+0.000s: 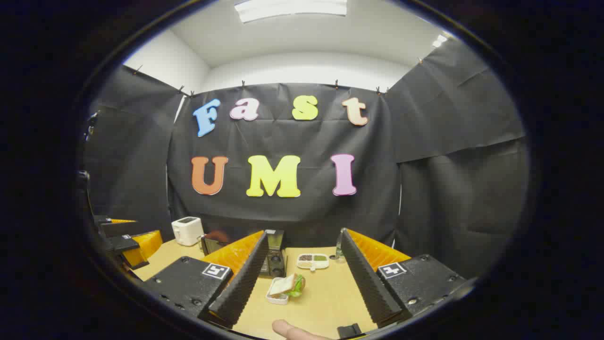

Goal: Open the electric oven with the left hand, put the food in, and close the electric oven.

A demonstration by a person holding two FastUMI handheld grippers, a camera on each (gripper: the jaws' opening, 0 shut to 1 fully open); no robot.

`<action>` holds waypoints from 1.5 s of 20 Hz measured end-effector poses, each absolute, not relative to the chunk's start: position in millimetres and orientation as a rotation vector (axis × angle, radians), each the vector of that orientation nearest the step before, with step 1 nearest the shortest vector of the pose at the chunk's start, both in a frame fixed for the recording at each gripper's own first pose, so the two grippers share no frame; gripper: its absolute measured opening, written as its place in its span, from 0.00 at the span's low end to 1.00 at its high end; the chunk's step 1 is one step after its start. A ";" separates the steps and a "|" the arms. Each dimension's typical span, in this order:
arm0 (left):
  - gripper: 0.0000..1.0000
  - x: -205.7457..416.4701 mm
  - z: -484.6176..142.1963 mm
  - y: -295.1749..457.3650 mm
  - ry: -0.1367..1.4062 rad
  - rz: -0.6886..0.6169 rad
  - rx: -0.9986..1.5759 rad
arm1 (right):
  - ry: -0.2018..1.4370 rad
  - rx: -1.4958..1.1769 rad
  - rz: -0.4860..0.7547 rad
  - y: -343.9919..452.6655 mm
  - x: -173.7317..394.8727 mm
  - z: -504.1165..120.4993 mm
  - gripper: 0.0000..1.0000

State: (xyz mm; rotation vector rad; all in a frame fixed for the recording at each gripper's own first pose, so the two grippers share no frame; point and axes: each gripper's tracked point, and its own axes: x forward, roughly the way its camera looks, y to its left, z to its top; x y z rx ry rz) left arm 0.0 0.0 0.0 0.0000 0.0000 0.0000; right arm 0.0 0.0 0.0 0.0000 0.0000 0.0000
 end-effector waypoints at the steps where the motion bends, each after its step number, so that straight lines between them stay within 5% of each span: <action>1: 0.96 0.3 -0.1 -0.7 0.001 -0.001 -0.001 | -0.002 0.002 0.000 -0.8 -0.8 -0.5 0.96; 18: 0.96 4.8 -0.5 -8.3 0.001 -0.027 -0.048 | -0.014 -0.009 -0.027 -19.0 3.2 -13.6 0.96; 25: 0.96 81.1 -6.8 10.6 0.018 -0.013 -0.027 | -0.022 -0.012 -0.062 -35.1 29.5 -27.1 0.96; 26: 0.87 96.7 -10.0 9.7 0.033 -0.022 -0.032 | -0.022 -0.016 -0.072 -39.6 34.1 -28.8 0.96; 27: 0.96 110.3 -12.0 8.7 0.042 -0.031 -0.036 | -0.018 -0.021 -0.083 -42.4 40.0 -32.1 0.96; 30: 0.94 154.7 -25.3 2.9 0.084 -0.051 -0.042 | -0.019 -0.032 -0.073 -43.7 48.2 -35.2 0.96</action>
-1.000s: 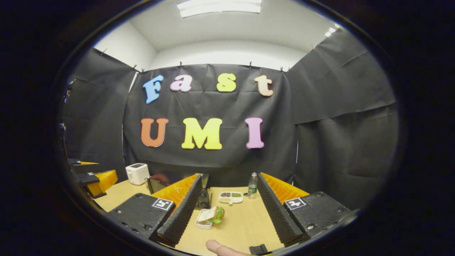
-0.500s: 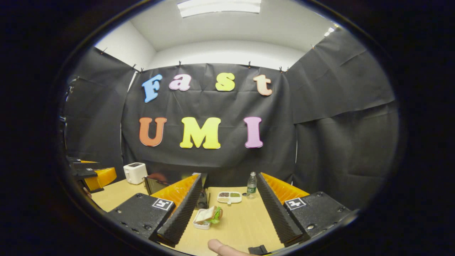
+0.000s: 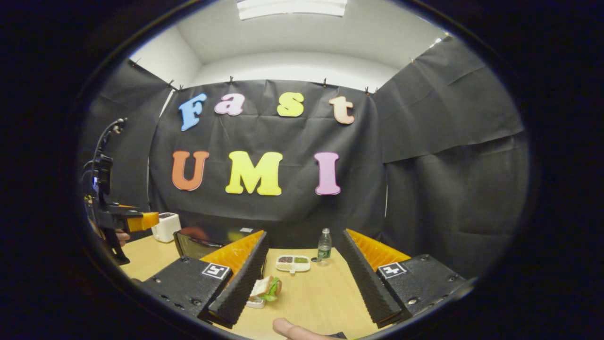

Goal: Open the electric oven with the left hand, put the food in, and close the electric oven.

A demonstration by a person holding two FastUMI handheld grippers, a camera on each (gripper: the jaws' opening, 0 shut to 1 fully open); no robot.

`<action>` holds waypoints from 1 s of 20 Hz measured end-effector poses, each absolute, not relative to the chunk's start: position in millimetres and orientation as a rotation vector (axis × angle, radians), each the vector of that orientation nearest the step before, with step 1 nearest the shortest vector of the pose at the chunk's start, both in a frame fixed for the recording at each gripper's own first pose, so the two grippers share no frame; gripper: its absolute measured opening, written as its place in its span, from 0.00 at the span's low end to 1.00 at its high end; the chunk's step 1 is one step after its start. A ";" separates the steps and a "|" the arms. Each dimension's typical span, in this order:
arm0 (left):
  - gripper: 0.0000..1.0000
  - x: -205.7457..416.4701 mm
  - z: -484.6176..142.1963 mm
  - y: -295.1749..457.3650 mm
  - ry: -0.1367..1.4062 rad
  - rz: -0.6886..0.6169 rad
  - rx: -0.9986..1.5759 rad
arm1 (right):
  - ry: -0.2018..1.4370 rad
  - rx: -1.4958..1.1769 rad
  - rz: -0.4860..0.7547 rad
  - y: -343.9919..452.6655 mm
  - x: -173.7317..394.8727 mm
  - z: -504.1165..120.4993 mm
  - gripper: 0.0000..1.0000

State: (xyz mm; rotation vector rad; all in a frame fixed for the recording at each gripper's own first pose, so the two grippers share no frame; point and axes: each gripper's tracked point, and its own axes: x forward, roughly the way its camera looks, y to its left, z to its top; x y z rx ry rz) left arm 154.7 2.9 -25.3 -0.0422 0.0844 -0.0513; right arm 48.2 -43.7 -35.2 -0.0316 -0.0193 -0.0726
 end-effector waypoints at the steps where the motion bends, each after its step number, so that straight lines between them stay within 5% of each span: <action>1: 0.94 169.3 -34.9 -0.3 0.111 -0.057 -0.045 | -0.023 -0.039 -0.071 -46.4 50.9 -35.6 0.96; 9: 0.94 286.3 -107.6 -17.2 0.301 -0.056 -0.022 | -0.067 -0.043 -0.068 -61.5 64.3 -34.9 0.96; 20: 0.95 331.7 -141.5 -34.9 0.401 -0.060 -0.025 | -0.078 -0.052 -0.124 -98.0 65.7 -44.3 0.96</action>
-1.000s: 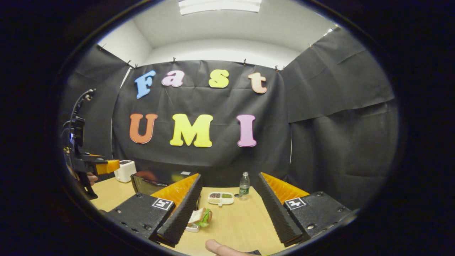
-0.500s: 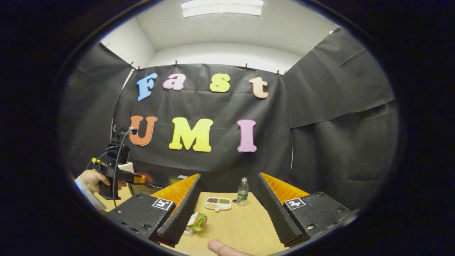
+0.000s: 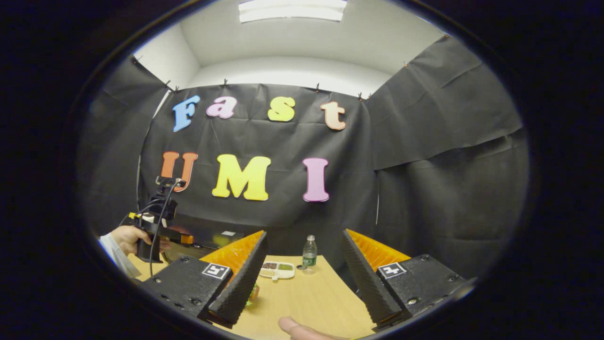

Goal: Open the electric oven with the left hand, put the food in, and close the electric oven.

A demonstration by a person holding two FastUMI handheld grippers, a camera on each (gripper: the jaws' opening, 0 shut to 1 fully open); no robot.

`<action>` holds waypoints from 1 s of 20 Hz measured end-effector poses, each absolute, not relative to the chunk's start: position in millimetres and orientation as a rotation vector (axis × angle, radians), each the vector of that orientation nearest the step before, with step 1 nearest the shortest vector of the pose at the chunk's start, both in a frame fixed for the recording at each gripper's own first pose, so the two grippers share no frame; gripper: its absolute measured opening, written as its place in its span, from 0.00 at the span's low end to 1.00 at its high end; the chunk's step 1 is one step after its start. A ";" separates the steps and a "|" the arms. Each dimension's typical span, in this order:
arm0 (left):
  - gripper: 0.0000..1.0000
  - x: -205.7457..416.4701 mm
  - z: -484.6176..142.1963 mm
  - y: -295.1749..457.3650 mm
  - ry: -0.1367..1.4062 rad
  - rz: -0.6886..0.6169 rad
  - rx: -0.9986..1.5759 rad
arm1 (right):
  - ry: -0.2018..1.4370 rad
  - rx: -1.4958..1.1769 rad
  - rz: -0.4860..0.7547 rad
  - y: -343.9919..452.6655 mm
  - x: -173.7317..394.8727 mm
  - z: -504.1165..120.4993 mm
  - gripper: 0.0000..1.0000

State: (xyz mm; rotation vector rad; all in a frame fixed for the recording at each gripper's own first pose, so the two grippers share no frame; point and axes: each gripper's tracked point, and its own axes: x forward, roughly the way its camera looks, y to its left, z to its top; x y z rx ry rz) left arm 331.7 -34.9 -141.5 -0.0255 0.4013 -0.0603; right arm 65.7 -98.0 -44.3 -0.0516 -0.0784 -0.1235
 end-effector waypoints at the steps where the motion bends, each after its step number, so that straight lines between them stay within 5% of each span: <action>1: 0.96 332.4 -141.9 -35.2 0.407 -0.057 -0.019 | -0.080 -0.051 -0.124 -100.3 64.9 -45.2 0.96; 20: 0.96 237.8 -178.1 -37.7 0.430 -0.046 -0.009 | -0.047 -0.003 -0.145 -114.1 42.7 -56.6 0.96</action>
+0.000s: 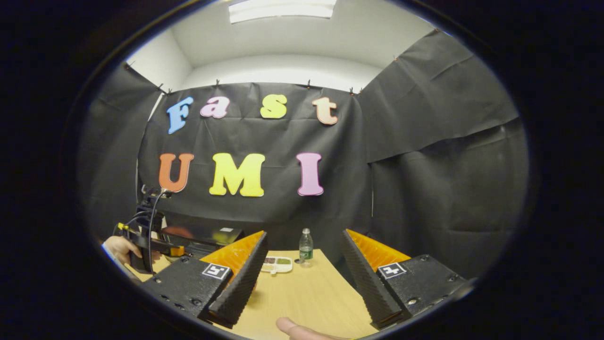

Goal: Open the electric oven with the left hand, put the food in, and close the electric oven.

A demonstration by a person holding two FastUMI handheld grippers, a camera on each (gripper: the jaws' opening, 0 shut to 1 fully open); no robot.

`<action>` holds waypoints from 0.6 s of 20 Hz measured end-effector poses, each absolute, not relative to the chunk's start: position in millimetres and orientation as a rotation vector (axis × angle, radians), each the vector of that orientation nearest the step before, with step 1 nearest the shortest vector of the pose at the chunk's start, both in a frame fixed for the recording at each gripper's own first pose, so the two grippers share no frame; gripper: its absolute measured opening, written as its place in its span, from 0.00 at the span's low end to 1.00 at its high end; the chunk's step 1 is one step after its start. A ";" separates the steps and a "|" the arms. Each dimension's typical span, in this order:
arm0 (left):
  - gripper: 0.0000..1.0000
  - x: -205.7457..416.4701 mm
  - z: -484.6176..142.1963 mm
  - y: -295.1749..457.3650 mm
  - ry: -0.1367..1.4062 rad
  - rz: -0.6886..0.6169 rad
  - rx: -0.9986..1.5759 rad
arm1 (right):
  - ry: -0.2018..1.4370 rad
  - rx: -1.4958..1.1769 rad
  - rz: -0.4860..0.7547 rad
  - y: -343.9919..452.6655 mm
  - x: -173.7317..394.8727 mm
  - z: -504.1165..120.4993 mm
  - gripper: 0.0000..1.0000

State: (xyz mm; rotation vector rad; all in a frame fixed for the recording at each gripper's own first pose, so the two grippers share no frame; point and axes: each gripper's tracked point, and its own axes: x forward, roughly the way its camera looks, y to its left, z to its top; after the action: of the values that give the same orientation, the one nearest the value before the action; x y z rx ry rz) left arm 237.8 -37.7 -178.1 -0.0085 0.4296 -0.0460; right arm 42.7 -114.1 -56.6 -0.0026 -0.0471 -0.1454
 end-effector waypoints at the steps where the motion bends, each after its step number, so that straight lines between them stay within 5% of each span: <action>1: 0.97 229.6 -183.6 -38.1 0.430 -0.044 -0.012 | -0.048 -0.003 -0.148 -114.7 41.5 -56.6 0.96; 12: 0.96 170.3 -270.6 -39.7 0.498 -0.031 -0.073 | -0.044 -0.004 -0.153 -118.0 34.1 -56.3 0.96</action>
State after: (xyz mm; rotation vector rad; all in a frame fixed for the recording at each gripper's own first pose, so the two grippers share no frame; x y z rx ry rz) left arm 170.3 -39.7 -270.6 -0.0733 0.4982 -0.0314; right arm 34.1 -118.0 -56.3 -0.0045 -0.0436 -0.1529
